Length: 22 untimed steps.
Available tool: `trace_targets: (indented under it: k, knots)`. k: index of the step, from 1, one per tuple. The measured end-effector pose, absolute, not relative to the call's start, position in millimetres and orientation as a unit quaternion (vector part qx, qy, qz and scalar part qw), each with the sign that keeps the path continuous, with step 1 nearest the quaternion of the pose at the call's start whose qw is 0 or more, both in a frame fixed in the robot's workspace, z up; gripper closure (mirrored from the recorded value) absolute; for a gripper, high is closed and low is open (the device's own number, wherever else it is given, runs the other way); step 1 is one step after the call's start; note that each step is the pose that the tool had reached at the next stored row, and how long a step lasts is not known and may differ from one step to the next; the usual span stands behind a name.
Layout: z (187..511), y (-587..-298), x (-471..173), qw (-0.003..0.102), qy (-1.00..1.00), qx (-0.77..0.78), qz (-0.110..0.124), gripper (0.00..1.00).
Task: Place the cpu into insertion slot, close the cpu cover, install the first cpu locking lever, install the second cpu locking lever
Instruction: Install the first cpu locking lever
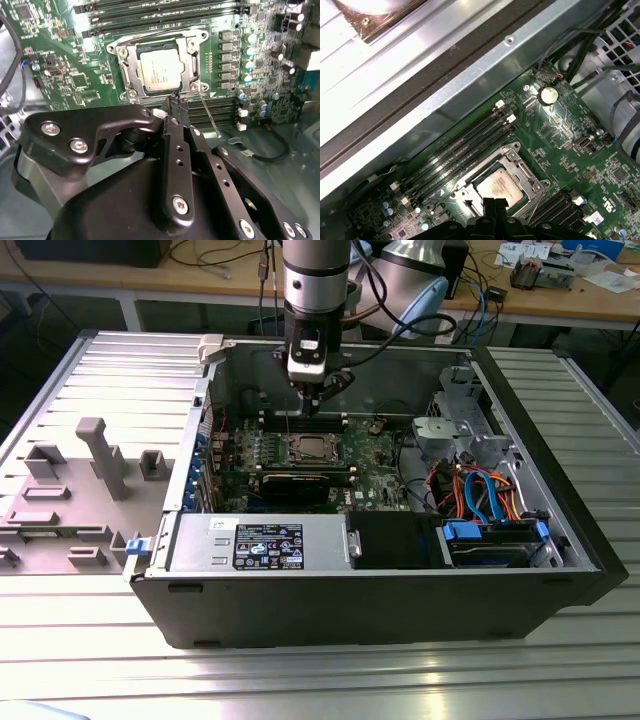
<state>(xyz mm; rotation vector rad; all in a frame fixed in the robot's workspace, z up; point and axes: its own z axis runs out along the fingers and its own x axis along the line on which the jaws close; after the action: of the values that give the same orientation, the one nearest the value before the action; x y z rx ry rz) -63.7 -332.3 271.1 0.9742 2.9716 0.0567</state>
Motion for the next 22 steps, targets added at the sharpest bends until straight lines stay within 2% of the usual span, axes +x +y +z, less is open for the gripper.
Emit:
trace_targets:
  k: [22]
  knots:
    - [271.1, -332.3, -63.7, 0.005, 0.983, 0.184, 0.019, 0.89]
